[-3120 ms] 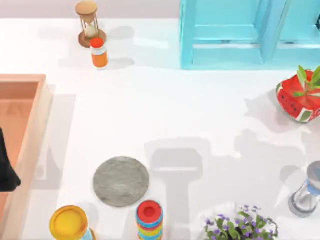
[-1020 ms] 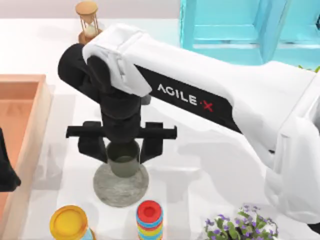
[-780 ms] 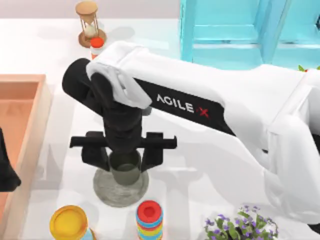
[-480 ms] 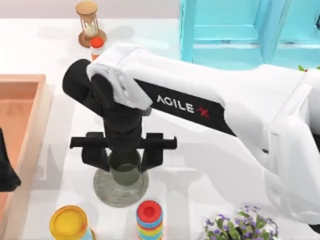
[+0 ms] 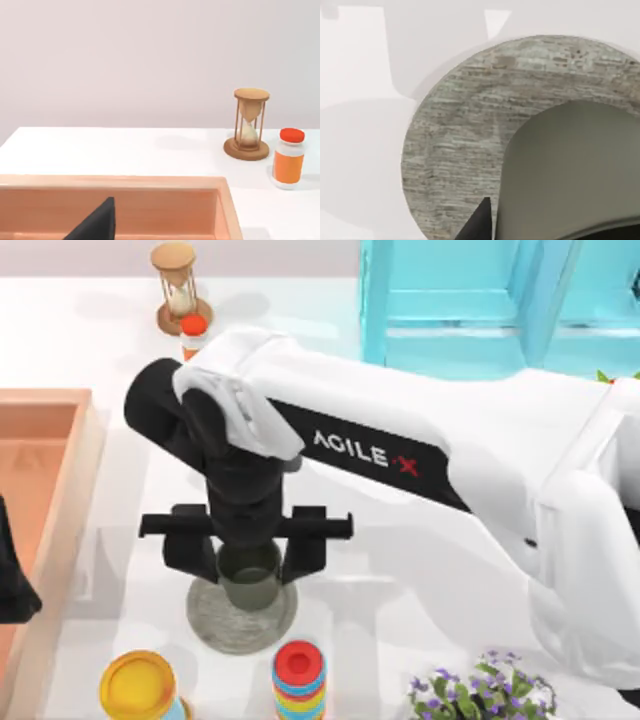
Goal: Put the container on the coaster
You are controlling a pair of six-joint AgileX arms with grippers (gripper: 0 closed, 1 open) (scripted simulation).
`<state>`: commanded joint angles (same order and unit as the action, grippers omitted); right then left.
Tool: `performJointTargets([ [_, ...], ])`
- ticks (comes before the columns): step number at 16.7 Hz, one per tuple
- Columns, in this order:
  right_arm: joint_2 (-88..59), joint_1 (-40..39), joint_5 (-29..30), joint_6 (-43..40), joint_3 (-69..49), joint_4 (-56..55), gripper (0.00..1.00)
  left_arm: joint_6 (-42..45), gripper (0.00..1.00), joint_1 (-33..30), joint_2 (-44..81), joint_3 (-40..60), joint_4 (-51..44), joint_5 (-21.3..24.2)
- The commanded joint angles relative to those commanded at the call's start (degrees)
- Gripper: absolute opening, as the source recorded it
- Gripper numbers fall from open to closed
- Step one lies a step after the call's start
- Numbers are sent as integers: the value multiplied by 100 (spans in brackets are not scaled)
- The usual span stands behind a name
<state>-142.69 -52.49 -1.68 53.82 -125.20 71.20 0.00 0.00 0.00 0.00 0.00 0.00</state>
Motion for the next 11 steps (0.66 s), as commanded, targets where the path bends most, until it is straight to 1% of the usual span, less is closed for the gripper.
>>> performJointTargets([
  [5,0,0,0,0,0,0,98,0,100,0,0,0,0,0],
  [6,0,0,0,0,0,0,100,0,100,0,0,0,0,0],
  [11,0,0,0,0,0,0,100,0,100,0,0,0,0,0],
])
